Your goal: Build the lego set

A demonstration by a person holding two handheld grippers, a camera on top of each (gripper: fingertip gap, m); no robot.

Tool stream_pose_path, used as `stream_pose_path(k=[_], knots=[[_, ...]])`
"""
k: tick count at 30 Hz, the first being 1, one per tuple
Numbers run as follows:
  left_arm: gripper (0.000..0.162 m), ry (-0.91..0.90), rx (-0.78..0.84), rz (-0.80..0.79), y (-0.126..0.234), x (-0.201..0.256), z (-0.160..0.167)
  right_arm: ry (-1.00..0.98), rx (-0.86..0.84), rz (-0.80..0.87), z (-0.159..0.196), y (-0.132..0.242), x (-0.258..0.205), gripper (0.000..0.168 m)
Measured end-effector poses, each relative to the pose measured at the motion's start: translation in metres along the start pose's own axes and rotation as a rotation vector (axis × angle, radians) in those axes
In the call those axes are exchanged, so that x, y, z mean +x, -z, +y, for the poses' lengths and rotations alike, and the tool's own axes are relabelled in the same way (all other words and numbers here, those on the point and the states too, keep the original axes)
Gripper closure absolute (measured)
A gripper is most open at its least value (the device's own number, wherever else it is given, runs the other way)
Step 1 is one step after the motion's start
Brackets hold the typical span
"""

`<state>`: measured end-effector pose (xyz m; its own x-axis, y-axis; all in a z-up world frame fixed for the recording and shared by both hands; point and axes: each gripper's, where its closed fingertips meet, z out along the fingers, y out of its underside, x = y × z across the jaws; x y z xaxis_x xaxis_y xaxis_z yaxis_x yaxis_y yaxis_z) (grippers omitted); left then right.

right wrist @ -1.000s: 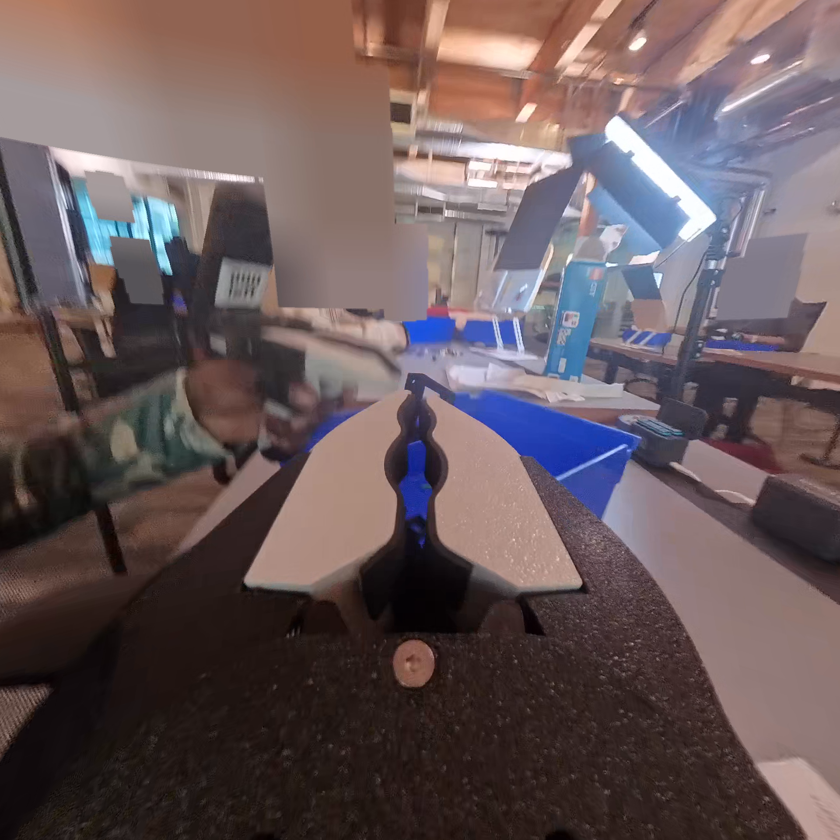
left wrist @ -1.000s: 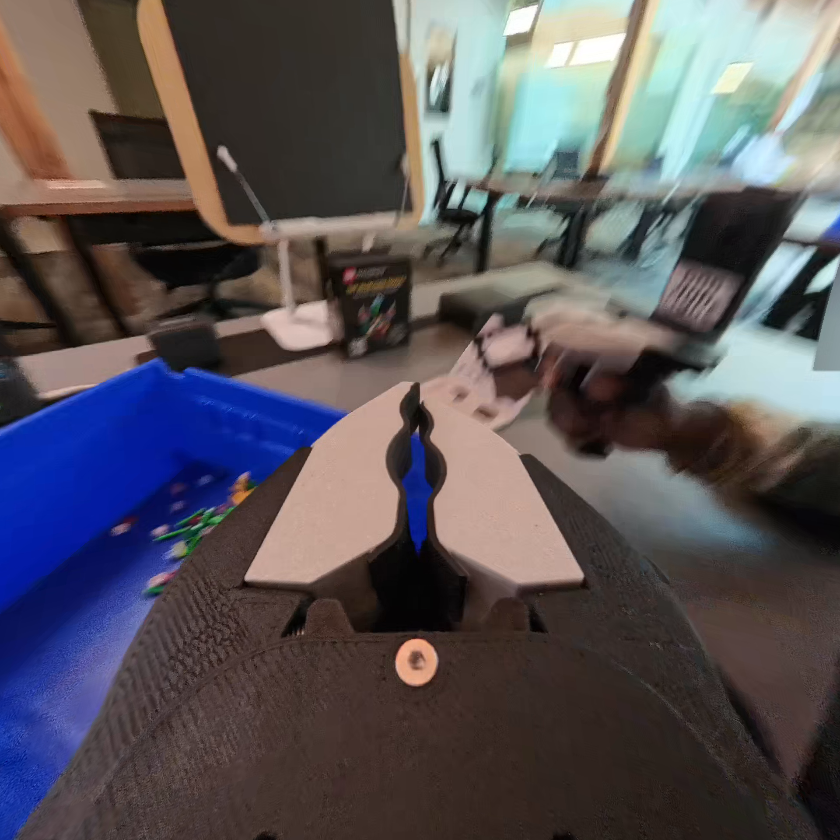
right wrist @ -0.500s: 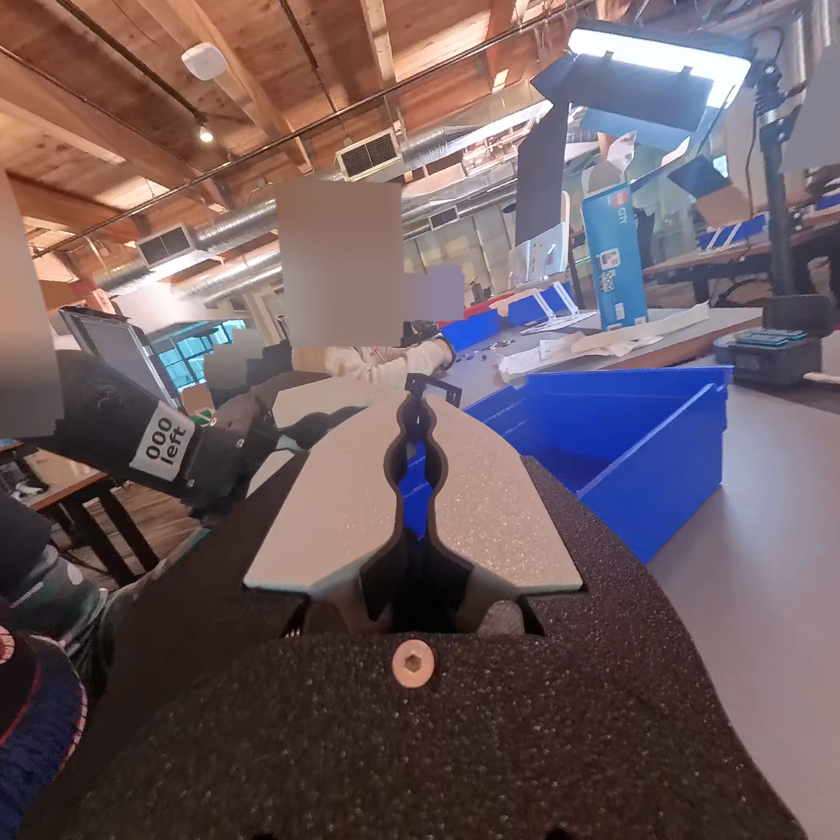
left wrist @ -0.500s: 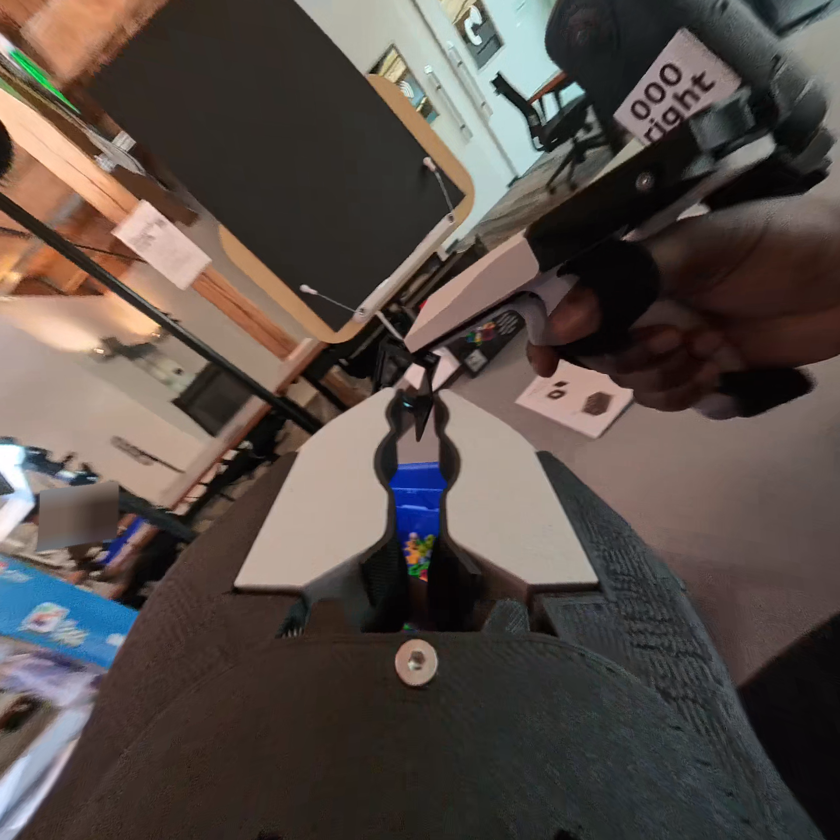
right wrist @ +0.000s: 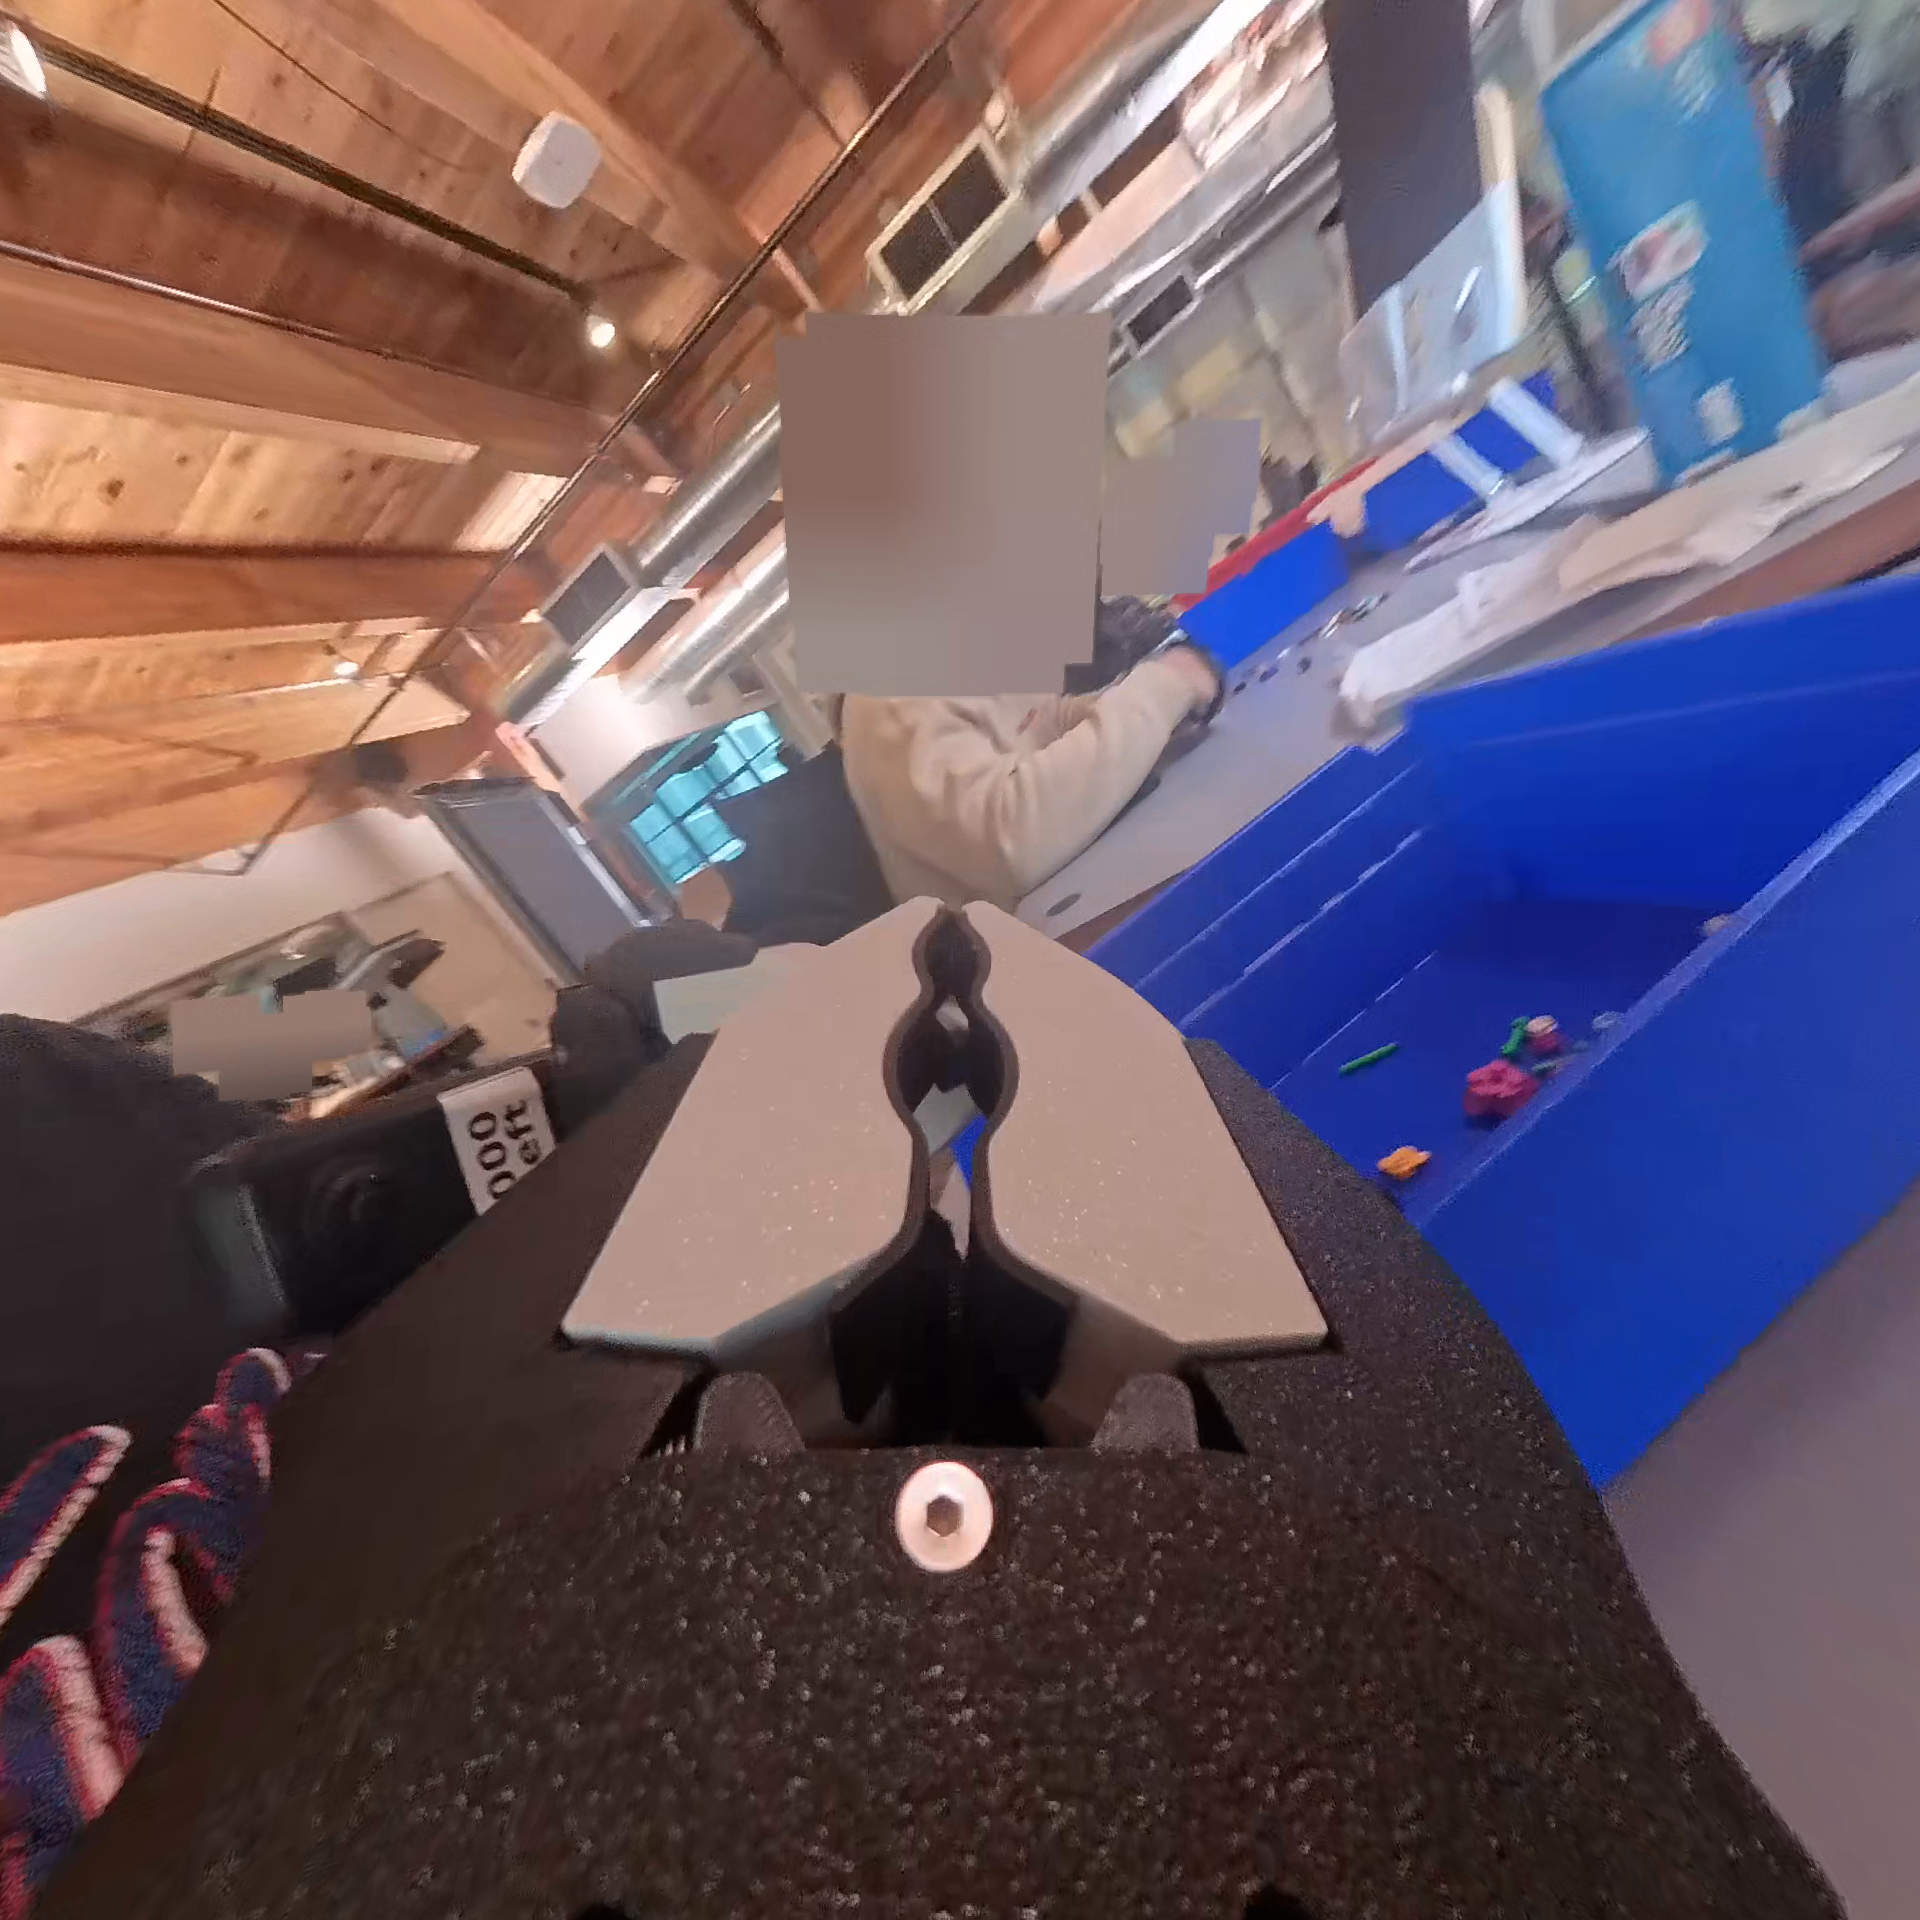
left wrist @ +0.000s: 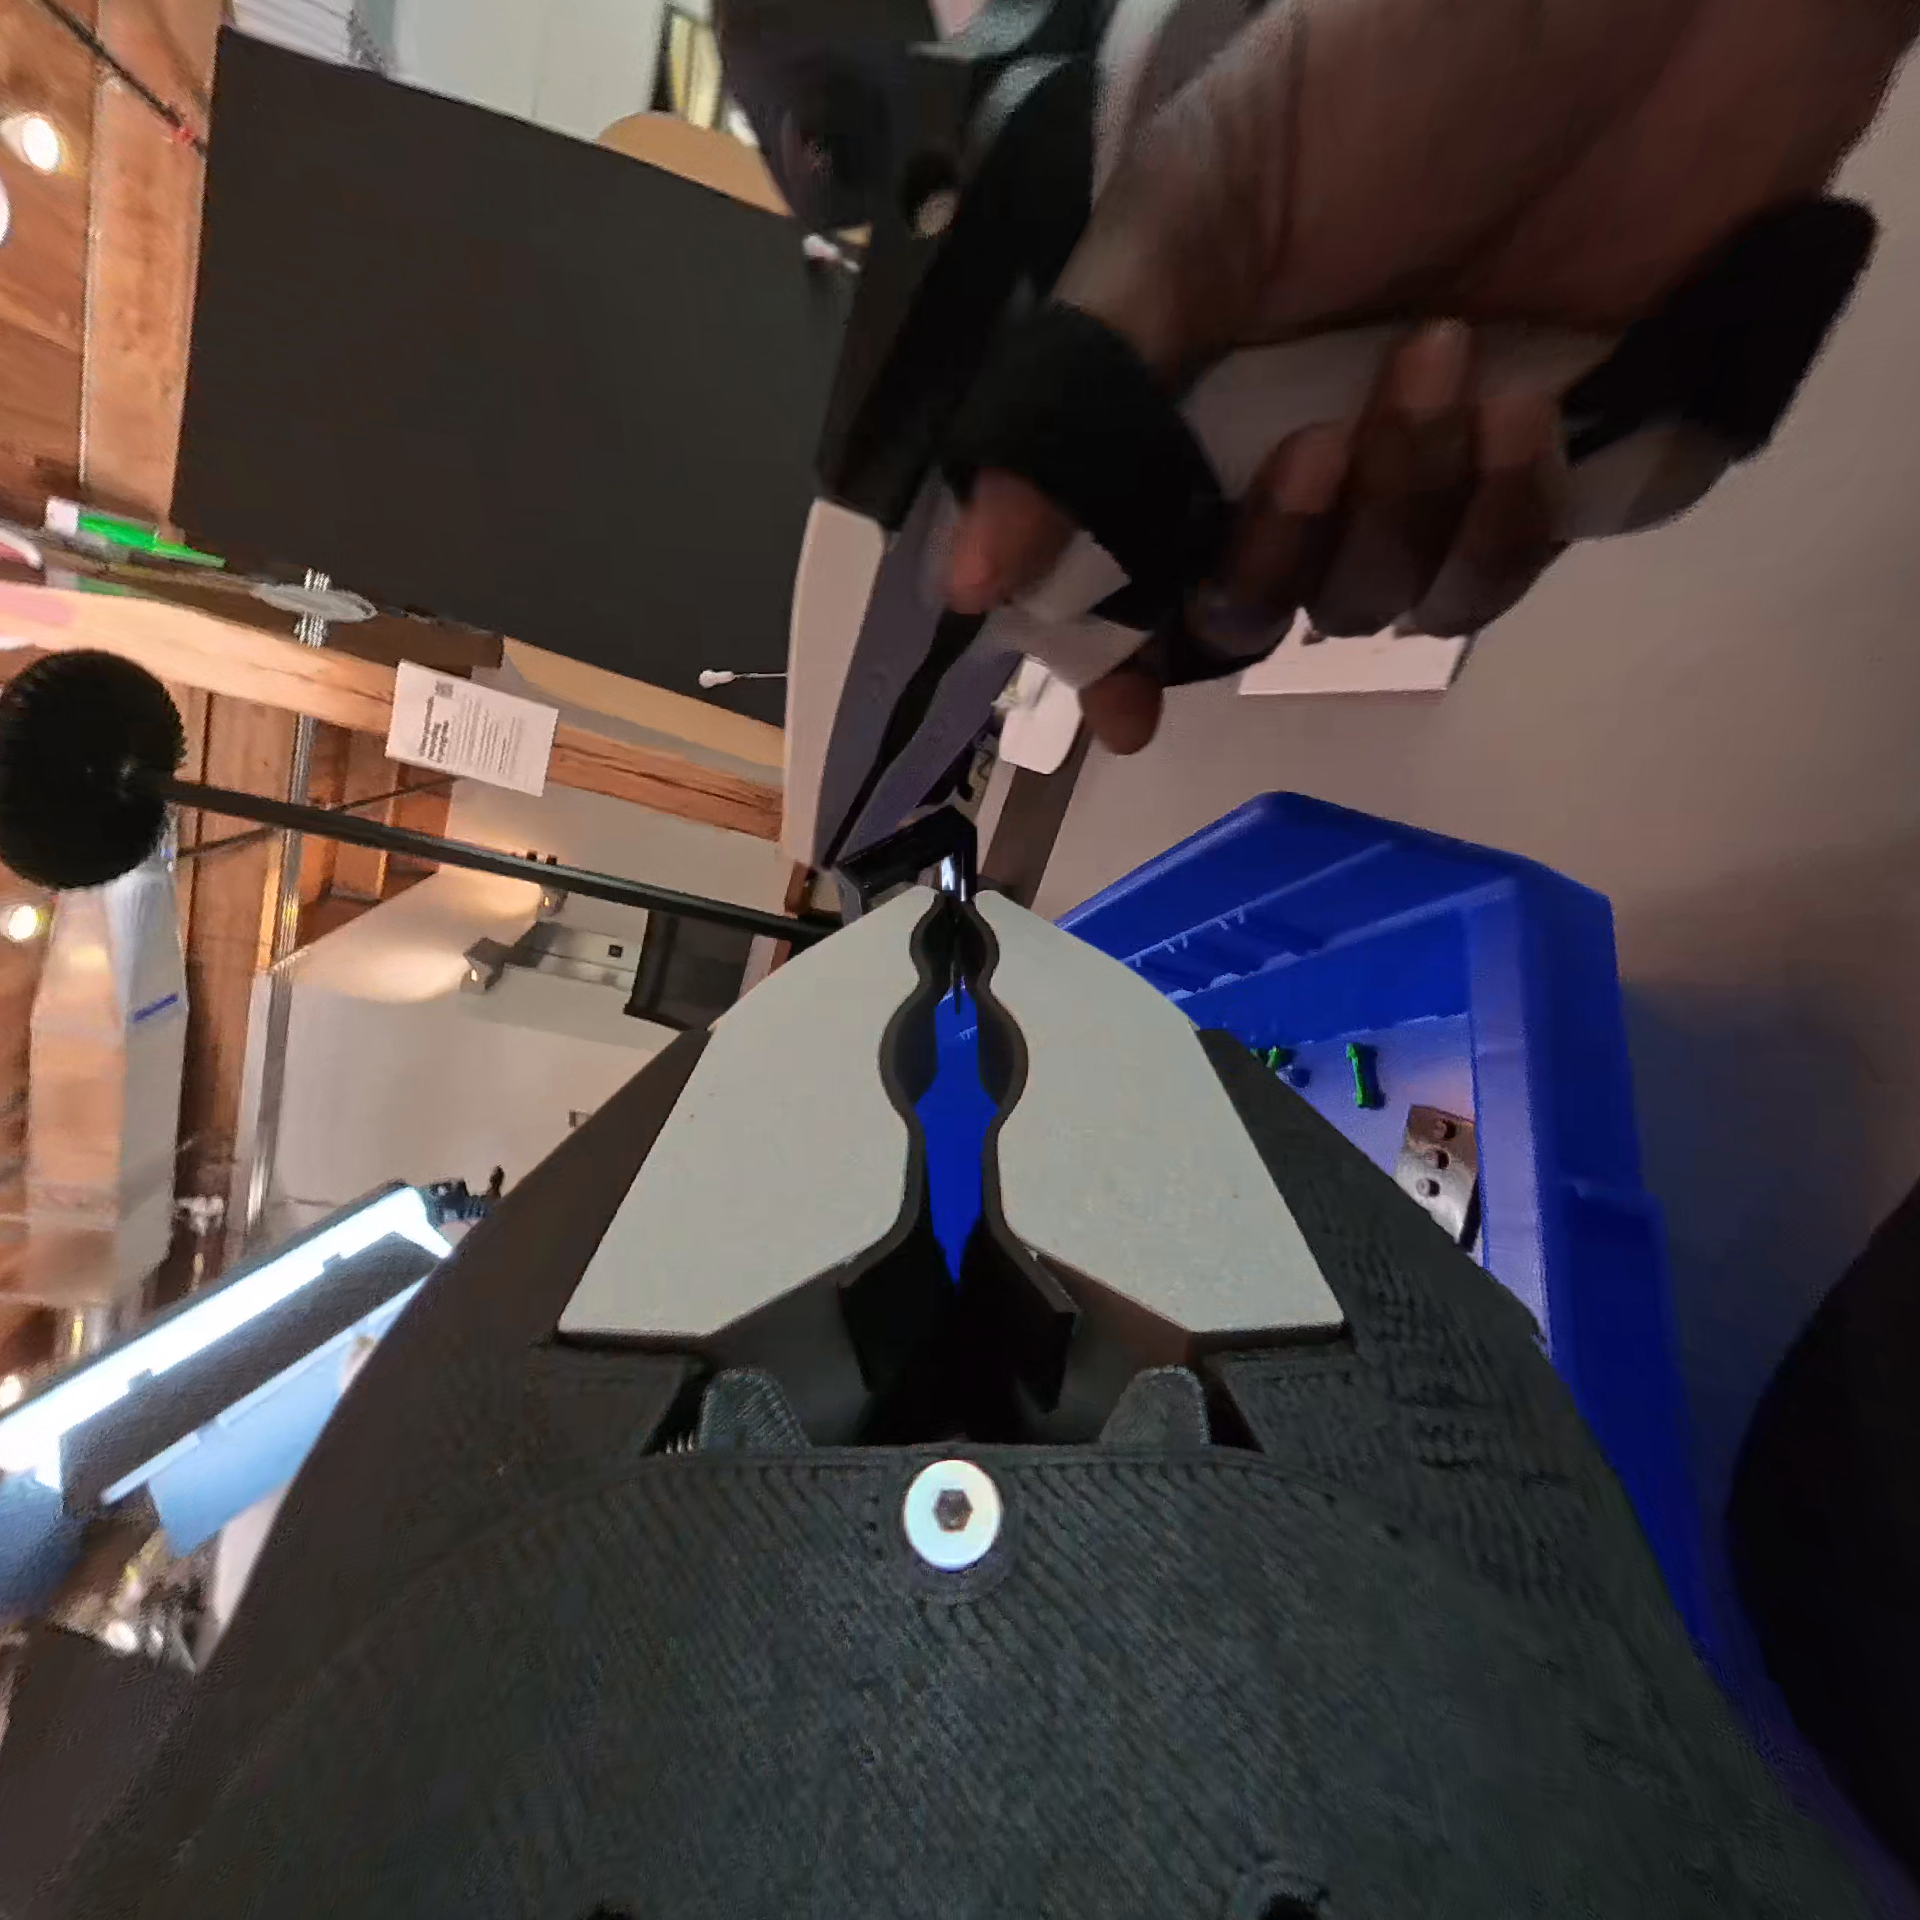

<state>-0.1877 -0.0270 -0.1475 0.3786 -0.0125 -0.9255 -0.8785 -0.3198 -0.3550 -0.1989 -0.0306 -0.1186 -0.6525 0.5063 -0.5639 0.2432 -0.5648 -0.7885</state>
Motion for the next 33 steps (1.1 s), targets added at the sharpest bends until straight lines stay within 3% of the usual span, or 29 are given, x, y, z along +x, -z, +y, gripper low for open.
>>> stream_pose_path(k=[4,7,9,10,14,16,17,22,25,27,28,29,31,33], knots=[[0.16,0.295,0.048,-0.043,0.008,-0.022,0.003,0.118,-0.023,0.023,0.01,0.003,0.001,0.168],[0.16,0.19,-0.042,-0.04,0.008,-0.021,0.019,0.083,0.05,0.02,0.003,0.005,0.0,0.164],[0.16,0.105,-0.072,-0.018,0.007,-0.013,0.022,0.141,0.044,0.076,-0.002,0.005,0.004,0.133],[0.16,0.057,-0.081,-0.011,0.007,-0.01,0.022,0.179,-0.001,0.093,0.001,0.002,0.004,0.128],[0.16,-0.139,-0.11,0.003,0.006,-0.004,0.021,0.361,-0.195,0.164,0.017,-0.01,0.001,0.137],[0.161,-0.166,-0.096,0.007,0.006,-0.005,0.017,0.427,-0.181,0.191,0.012,-0.01,0.003,0.146],[0.161,-0.165,-0.09,0.002,0.007,-0.006,0.017,0.416,-0.147,0.209,0.004,-0.007,0.005,0.155],[0.161,-0.22,-0.066,-0.011,0.008,-0.007,0.014,0.28,-0.142,0.194,0.005,0.0,0.008,0.151],[0.161,-0.35,-0.075,-0.024,0.007,-0.006,0.012,0.176,-0.243,0.173,0.015,-0.004,0.006,0.132],[0.16,-0.462,-0.061,-0.02,0.007,-0.002,0.008,0.075,-0.318,0.155,0.021,-0.007,0.005,0.129],[0.16,-0.52,-0.043,-0.022,0.008,0.0,0.004,0.035,-0.358,0.156,0.024,-0.008,0.008,0.135],[0.16,-0.561,-0.03,-0.027,0.009,0.001,0.0,0.01,-0.393,0.151,0.026,-0.008,0.009,0.151],[0.159,-0.575,-0.022,-0.032,0.009,0.0,-0.001,0.012,-0.409,0.14,0.026,-0.009,0.009,0.156],[0.159,-0.47,-0.003,-0.055,0.011,-0.006,-0.002,0.081,-0.353,0.133,0.019,-0.011,0.006,0.157]])
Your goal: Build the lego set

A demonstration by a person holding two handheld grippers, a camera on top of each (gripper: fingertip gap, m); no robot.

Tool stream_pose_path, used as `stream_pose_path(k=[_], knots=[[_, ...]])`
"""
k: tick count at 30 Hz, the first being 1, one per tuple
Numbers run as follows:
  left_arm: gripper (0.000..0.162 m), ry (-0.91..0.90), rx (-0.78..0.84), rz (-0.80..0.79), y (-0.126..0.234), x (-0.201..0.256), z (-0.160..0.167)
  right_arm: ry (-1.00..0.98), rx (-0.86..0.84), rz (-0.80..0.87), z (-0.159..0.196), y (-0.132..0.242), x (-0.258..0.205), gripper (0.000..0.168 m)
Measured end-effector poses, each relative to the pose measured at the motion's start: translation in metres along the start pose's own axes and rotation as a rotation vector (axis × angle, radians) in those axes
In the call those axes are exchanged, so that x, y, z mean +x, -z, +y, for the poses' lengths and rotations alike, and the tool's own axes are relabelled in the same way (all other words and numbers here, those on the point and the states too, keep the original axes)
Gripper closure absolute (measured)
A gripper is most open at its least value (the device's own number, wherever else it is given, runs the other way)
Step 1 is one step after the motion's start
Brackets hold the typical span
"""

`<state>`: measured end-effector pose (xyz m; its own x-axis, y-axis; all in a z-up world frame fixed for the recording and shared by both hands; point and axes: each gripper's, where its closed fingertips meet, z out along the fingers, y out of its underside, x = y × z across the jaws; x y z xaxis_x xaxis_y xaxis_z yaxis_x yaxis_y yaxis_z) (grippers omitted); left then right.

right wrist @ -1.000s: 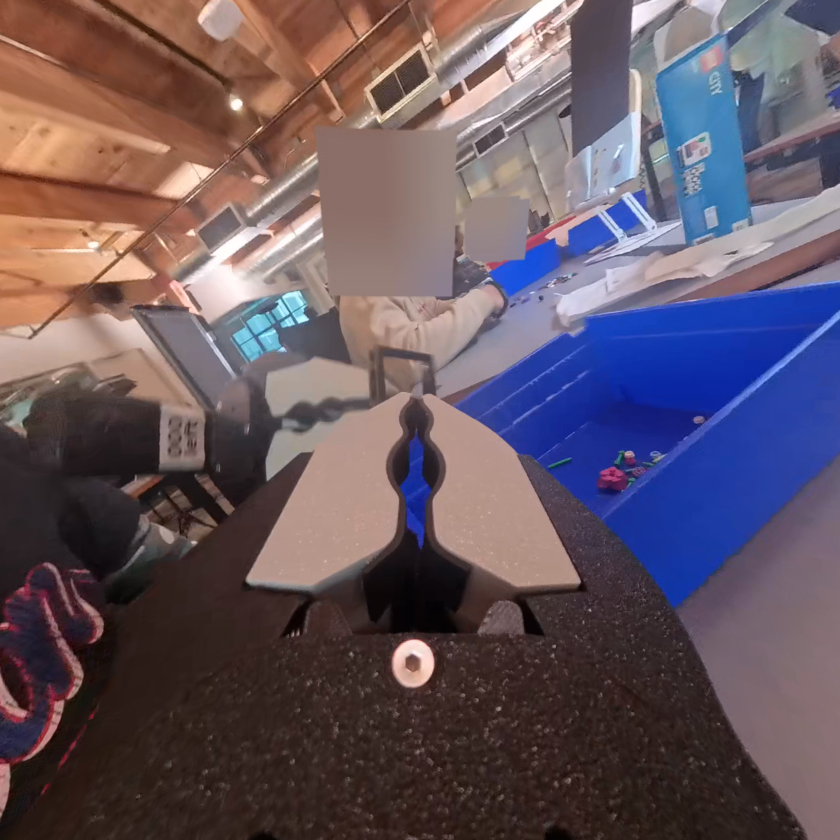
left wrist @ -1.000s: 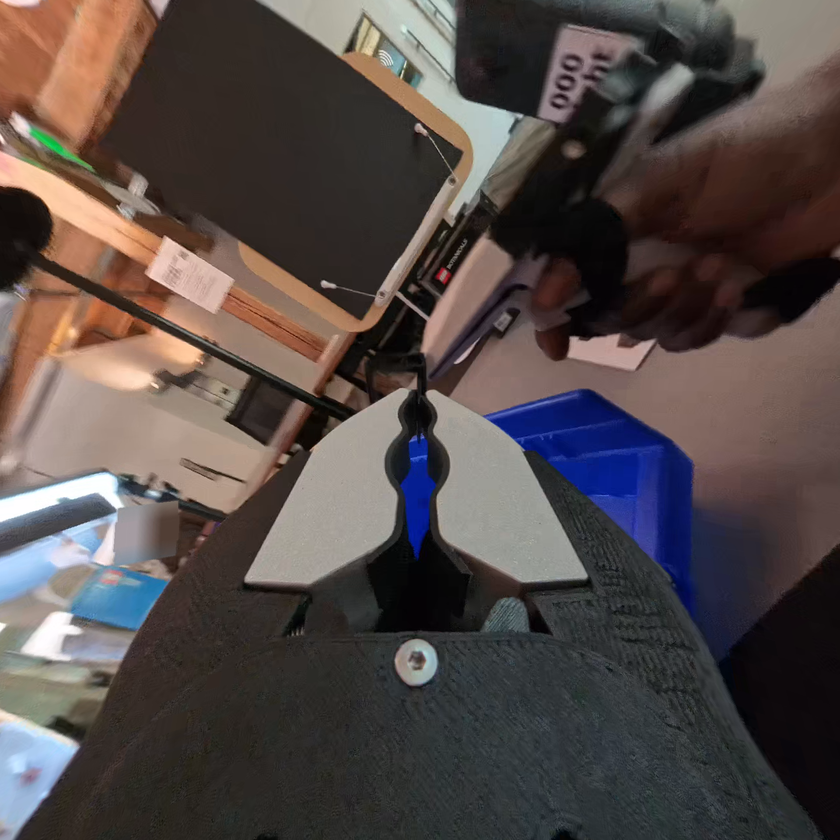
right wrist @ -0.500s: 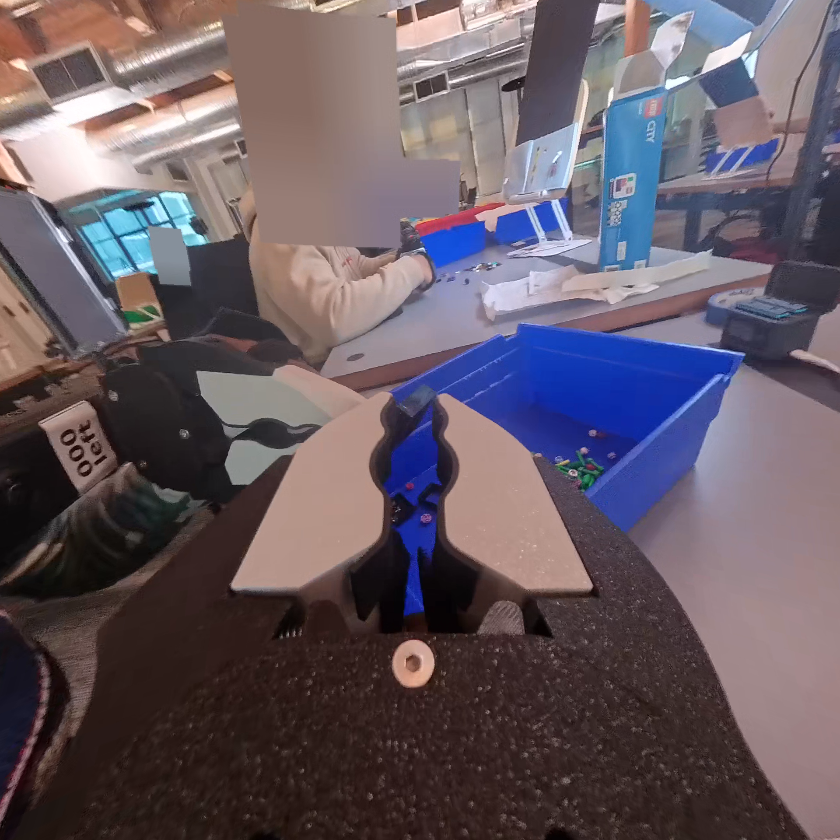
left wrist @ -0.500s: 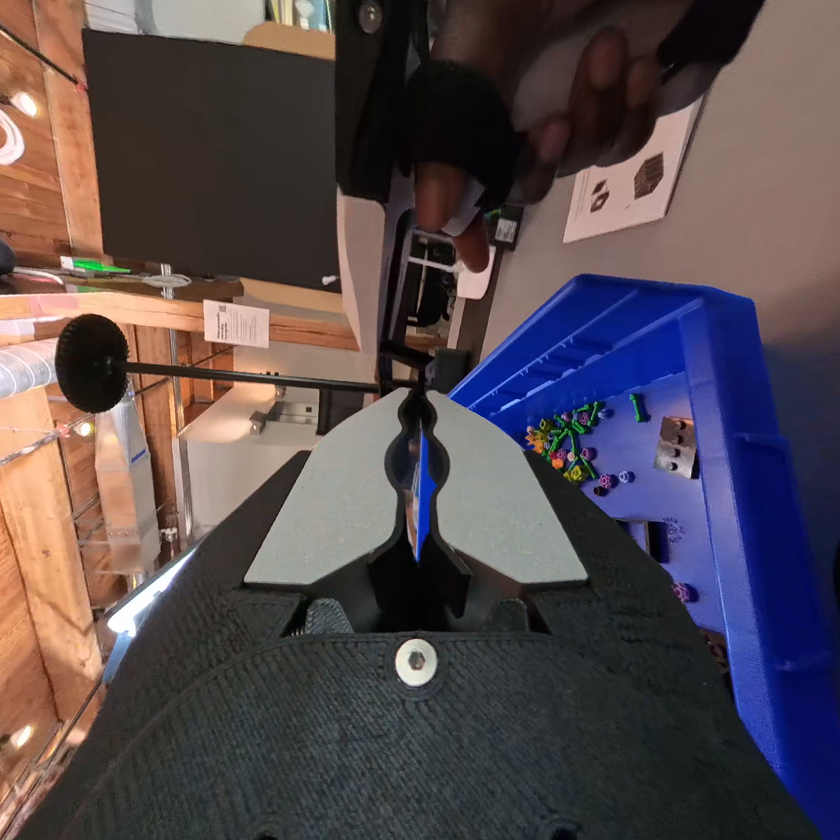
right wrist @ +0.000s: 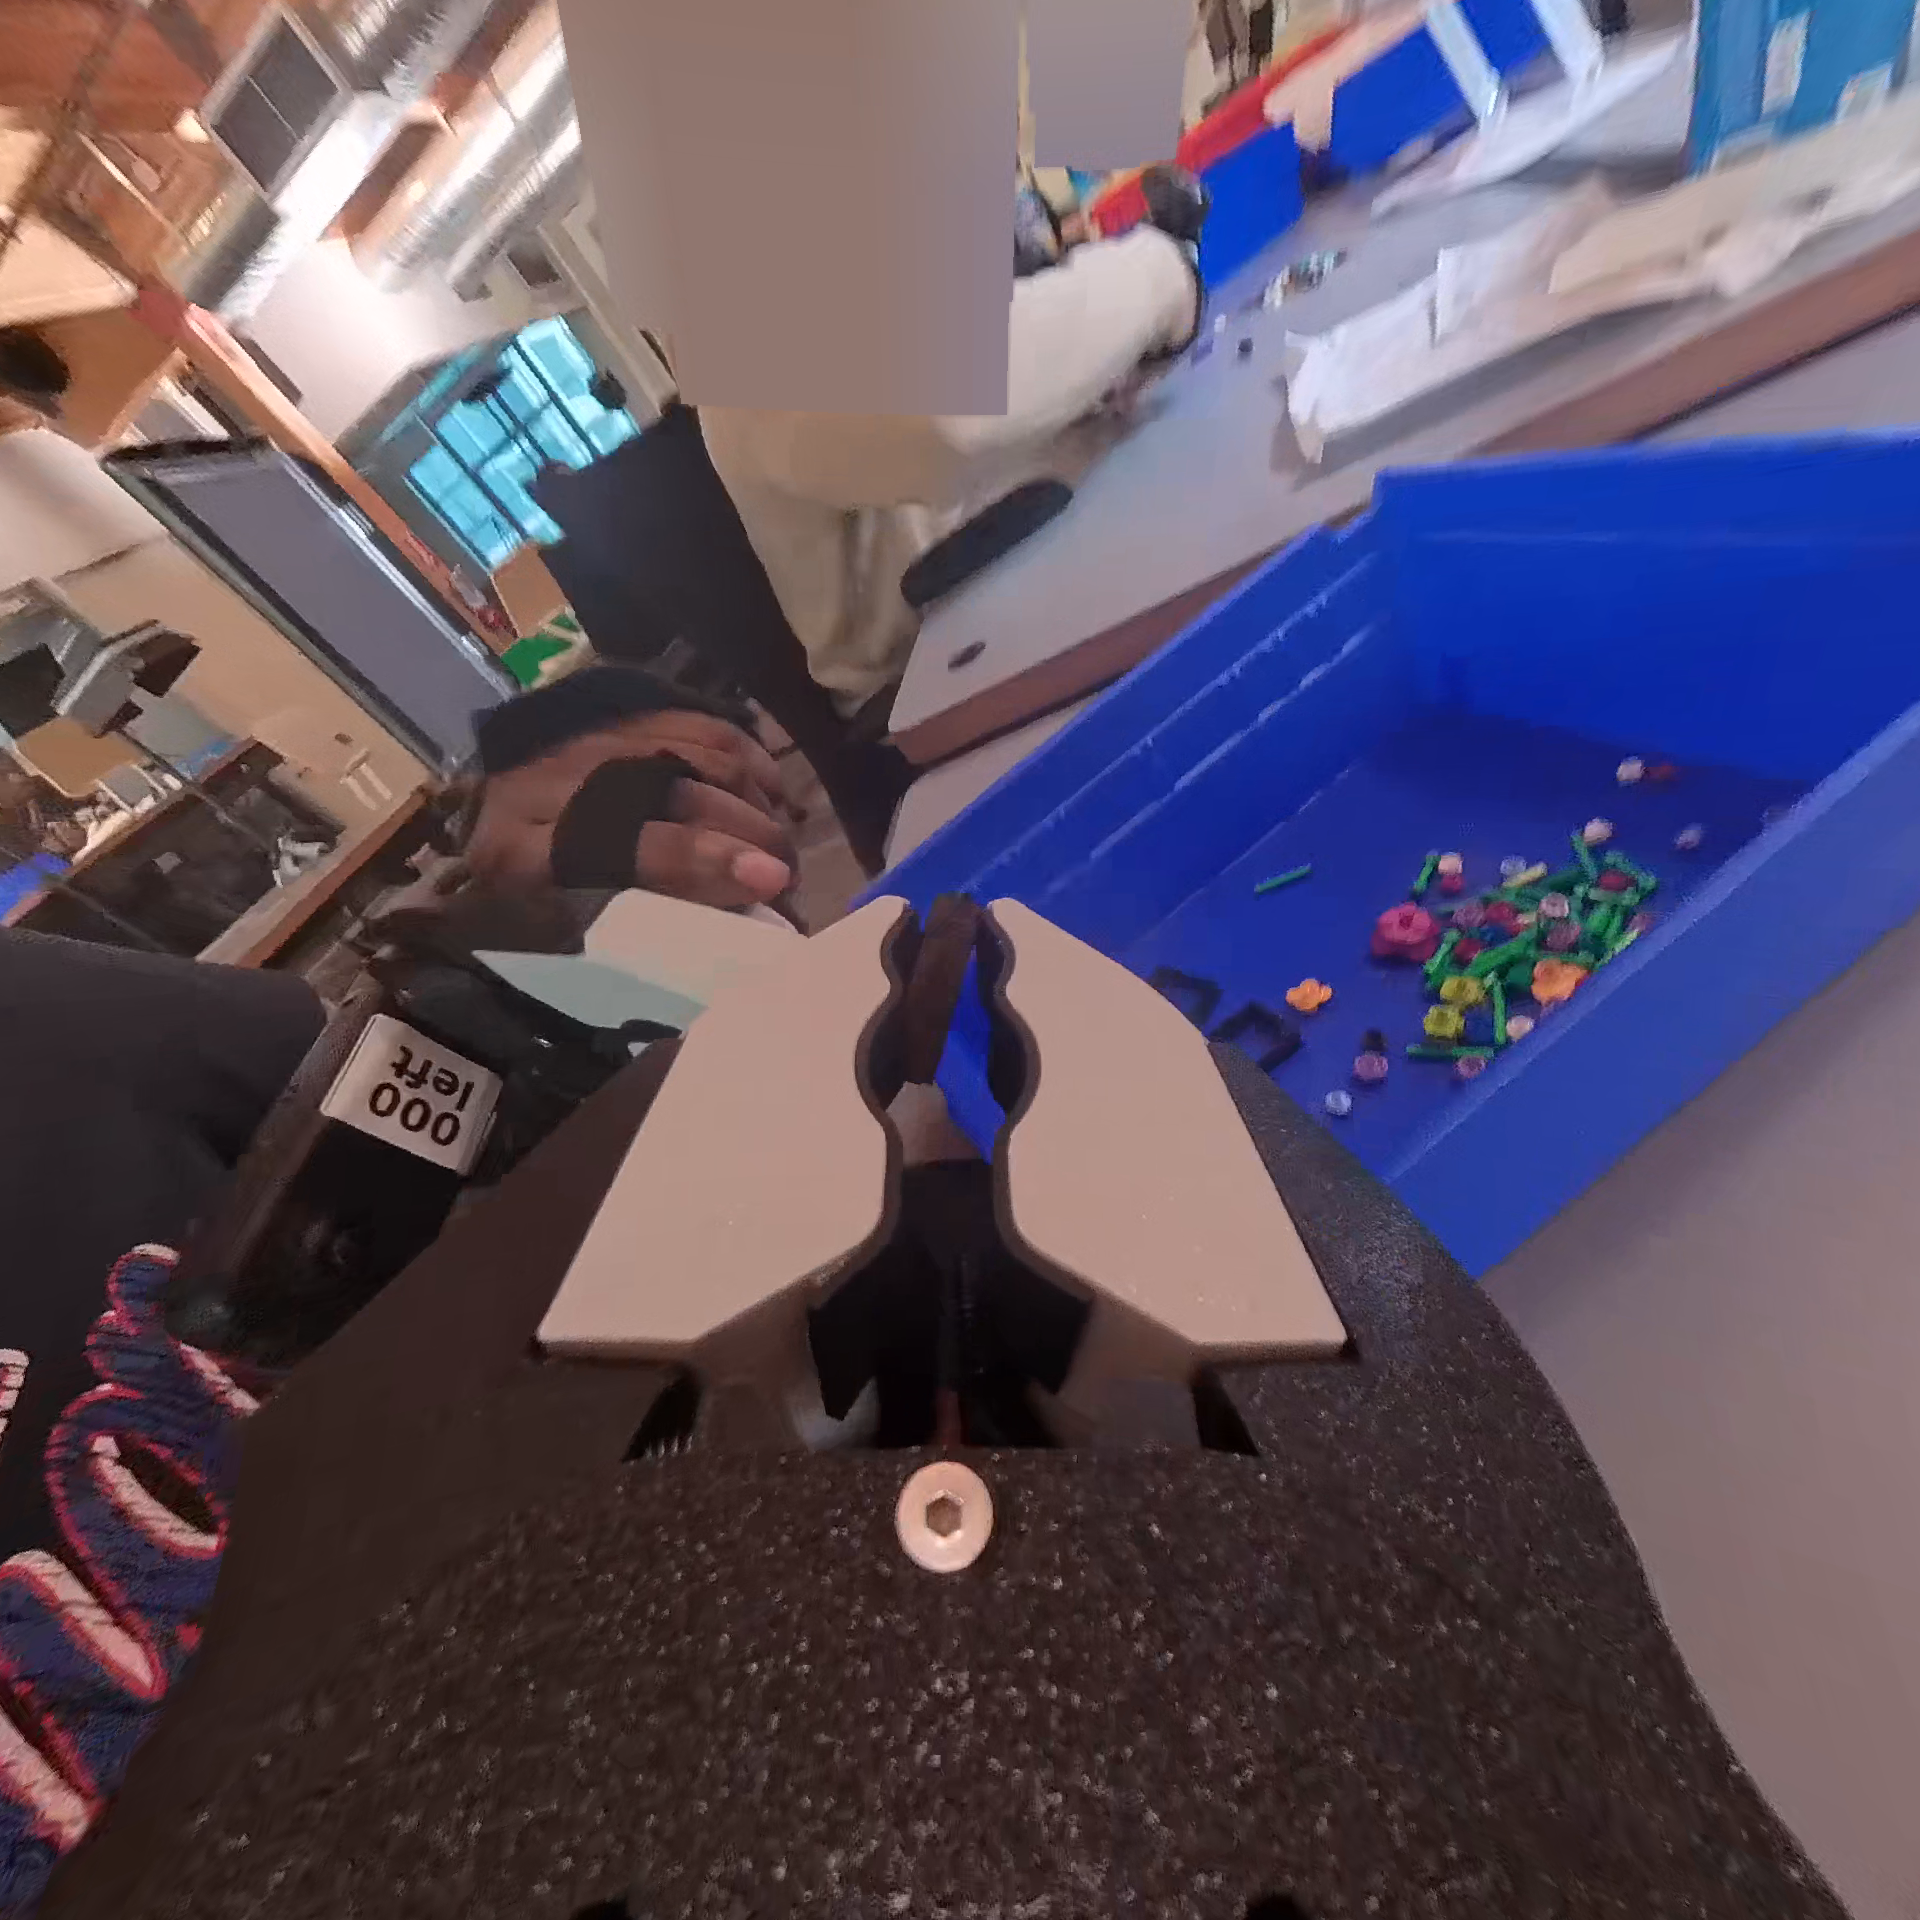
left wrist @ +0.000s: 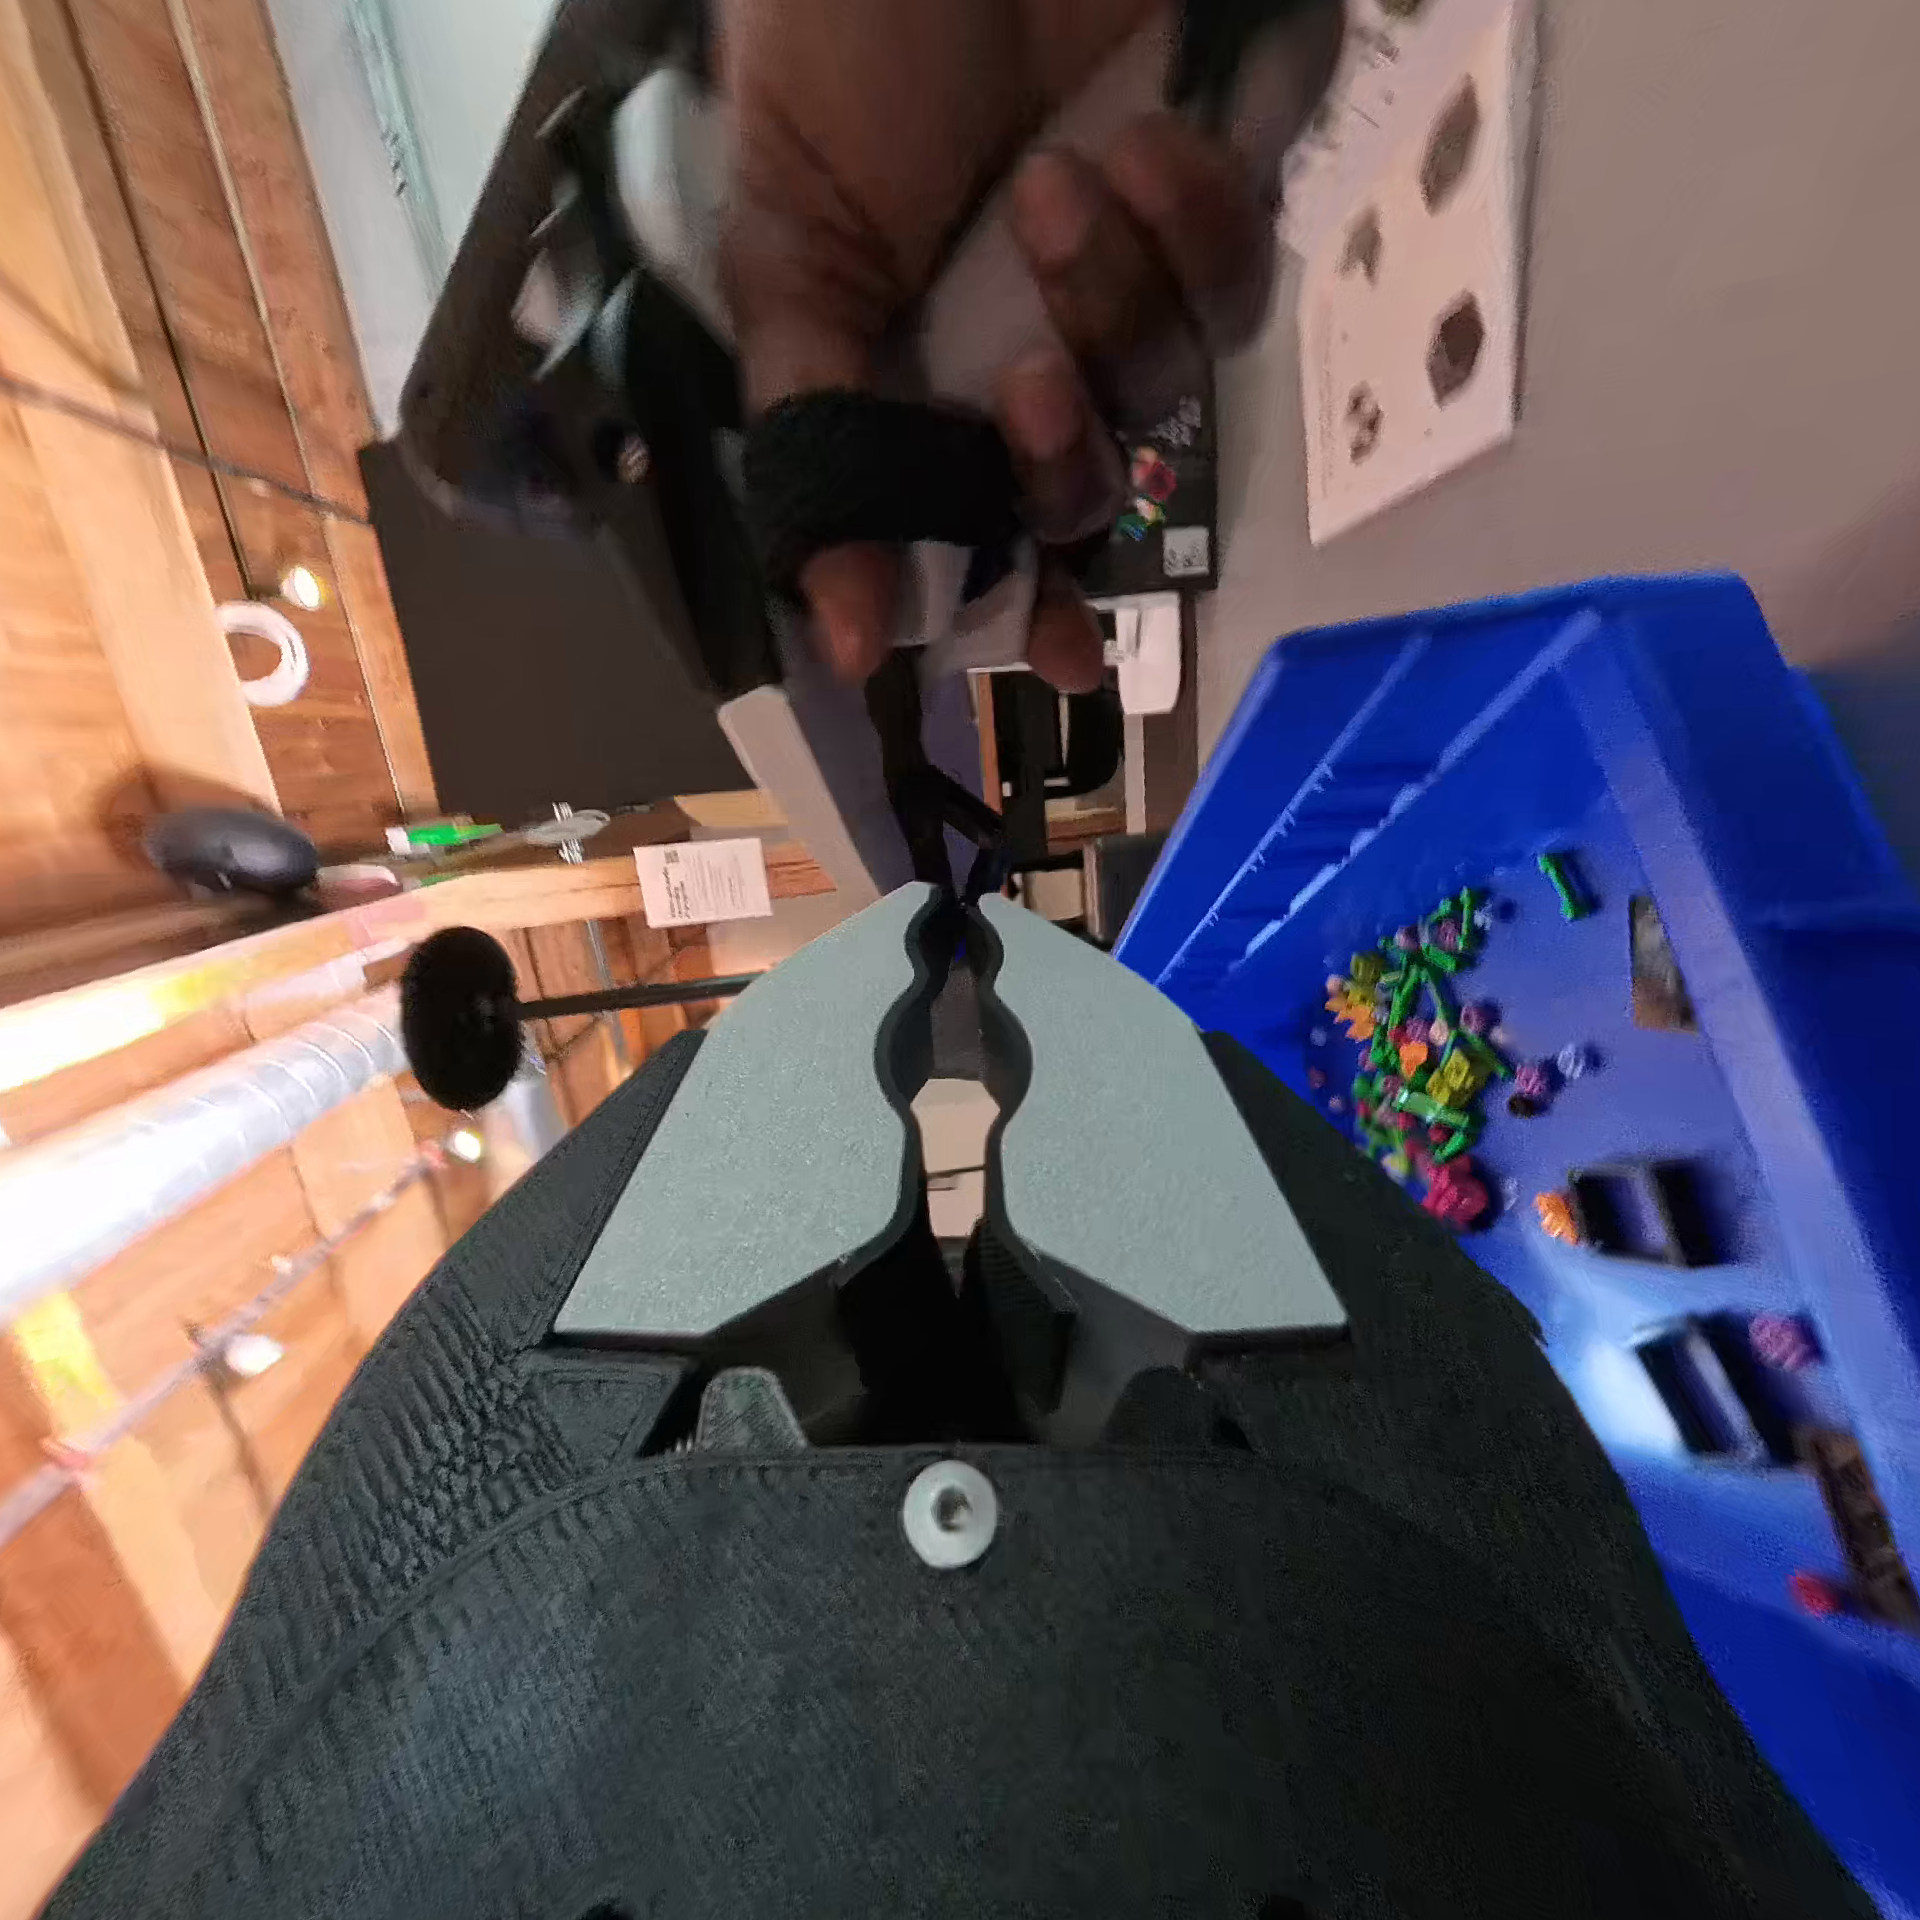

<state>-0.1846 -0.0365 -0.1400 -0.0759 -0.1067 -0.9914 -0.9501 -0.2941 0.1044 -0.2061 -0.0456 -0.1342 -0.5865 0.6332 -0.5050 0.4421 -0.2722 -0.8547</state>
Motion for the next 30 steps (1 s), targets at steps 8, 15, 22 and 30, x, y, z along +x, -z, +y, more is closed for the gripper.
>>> stream_pose_path(k=[8,15,22,30], knots=[[0.162,0.659,0.024,-0.188,0.005,-0.032,0.006,-0.087,0.451,-0.079,-0.028,0.008,-0.006,0.16],[0.161,0.922,0.01,-0.105,0.005,-0.021,0.024,-0.04,0.538,-0.017,-0.032,0.015,-0.005,0.16],[0.122,1.806,0.517,0.153,0.014,-0.051,-0.004,0.502,0.593,0.151,-0.041,0.033,-0.035,0.16],[0.156,1.374,0.399,-0.011,0.008,-0.054,-0.024,0.351,0.665,-0.013,-0.041,0.037,-0.053,0.159]])
